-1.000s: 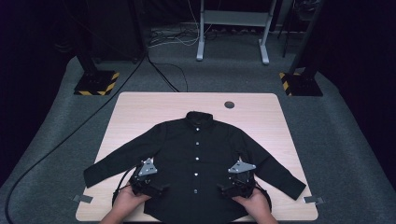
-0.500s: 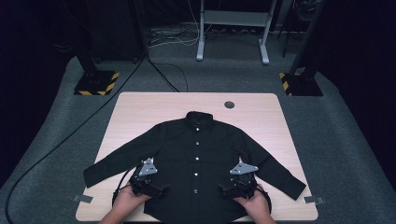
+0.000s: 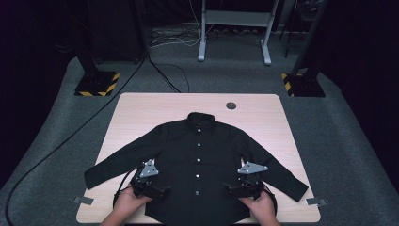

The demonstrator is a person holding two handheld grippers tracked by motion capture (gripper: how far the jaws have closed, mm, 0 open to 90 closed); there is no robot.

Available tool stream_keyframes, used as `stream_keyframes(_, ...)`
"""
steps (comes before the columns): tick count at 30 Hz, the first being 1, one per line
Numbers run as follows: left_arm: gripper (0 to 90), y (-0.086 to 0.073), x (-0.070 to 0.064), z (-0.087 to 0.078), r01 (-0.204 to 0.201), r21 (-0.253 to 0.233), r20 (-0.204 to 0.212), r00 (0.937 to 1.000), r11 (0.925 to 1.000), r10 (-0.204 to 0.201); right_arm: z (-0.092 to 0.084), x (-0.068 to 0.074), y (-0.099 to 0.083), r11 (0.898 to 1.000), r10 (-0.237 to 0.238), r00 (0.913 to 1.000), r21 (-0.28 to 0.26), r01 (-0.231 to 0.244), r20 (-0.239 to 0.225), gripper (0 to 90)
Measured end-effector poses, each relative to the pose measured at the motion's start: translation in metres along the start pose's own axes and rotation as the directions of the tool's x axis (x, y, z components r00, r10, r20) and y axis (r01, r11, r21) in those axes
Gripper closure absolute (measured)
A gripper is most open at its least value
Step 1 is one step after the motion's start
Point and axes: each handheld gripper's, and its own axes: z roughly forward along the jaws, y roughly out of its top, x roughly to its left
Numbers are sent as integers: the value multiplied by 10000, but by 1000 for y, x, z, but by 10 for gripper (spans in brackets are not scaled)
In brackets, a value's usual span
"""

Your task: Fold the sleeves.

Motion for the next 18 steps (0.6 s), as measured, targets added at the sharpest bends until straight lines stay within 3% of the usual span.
stream_keyframes(5, 49, 0, 0, 0, -1, 12, -4, 10000, 10000, 1, -4, -4, 1, 9995, 327, 9992, -17, -327, 211, 120)
stream_keyframes(12, 49, 0, 0, 0, -3, 10, -5, 10000, 10000, 3, -14, -12, -2, 9996, 282, 9991, -4, -282, 301, 173)
stream_keyframes(18, 49, 0, 0, 0, -1, -2, -2, 10000, 10000, 1, -27, -19, -2, 9994, 337, 9973, -118, -330, 645, 222)
